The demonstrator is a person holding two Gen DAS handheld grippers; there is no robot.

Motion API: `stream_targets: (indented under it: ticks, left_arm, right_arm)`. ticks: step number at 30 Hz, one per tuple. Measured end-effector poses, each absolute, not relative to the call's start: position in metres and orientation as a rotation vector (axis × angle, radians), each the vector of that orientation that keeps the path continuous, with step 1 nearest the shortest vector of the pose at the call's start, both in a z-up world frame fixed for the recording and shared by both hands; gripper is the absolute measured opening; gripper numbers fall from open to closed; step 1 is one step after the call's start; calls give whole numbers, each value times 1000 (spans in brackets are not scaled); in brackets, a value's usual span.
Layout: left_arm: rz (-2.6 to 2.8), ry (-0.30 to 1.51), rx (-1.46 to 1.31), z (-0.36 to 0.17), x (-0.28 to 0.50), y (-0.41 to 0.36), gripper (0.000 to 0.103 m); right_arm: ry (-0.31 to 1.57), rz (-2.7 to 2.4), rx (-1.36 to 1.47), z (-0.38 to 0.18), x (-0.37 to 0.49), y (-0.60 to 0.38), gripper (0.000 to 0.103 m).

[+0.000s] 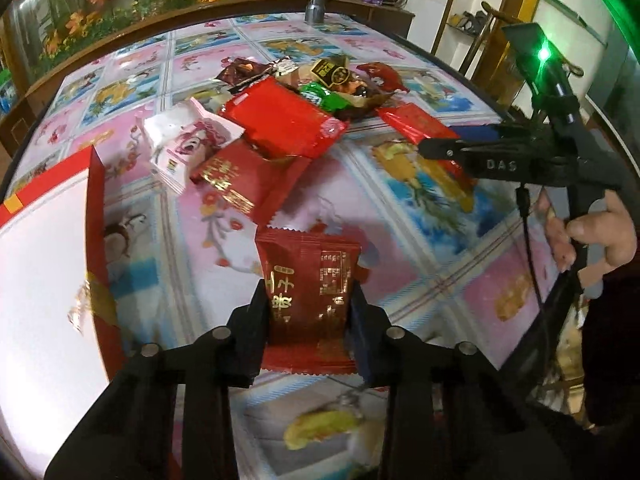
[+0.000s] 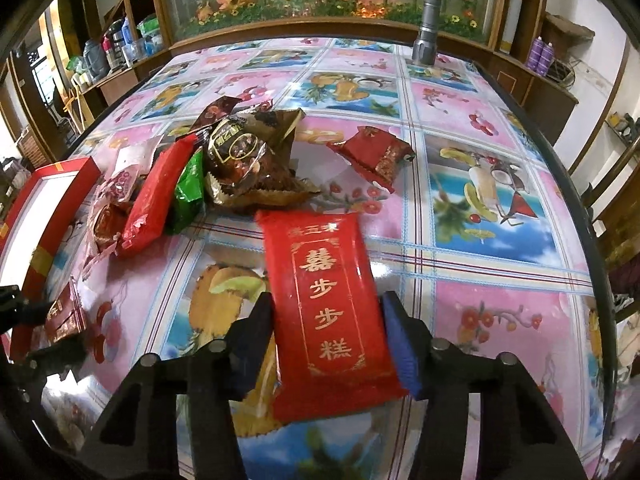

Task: Organize snacks
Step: 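Grasp a dark red gold-text packet with the left tool while the right grasps the long red package, then carry both held snacks into the red box and open both tools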

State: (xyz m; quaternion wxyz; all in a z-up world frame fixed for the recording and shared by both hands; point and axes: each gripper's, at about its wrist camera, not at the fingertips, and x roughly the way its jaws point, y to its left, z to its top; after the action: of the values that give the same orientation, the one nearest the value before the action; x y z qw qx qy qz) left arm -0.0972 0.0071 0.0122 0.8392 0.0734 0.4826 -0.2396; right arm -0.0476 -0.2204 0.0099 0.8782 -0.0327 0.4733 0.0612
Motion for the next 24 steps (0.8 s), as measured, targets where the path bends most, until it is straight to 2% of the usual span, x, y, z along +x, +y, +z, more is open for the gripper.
stream_targets:
  ticks: [5, 16, 24]
  left_arm:
    - [-513, 1019, 132, 12, -104, 8, 33]
    - [-525, 1019, 64, 15, -111, 20, 32]
    - [-498, 988, 25, 27, -115, 36, 32]
  right_arm:
    - [986, 141, -15, 12, -56, -227, 52]
    - [1021, 398, 364, 11, -69, -244, 51]
    - [1038, 540, 471, 11, -67, -221, 50]
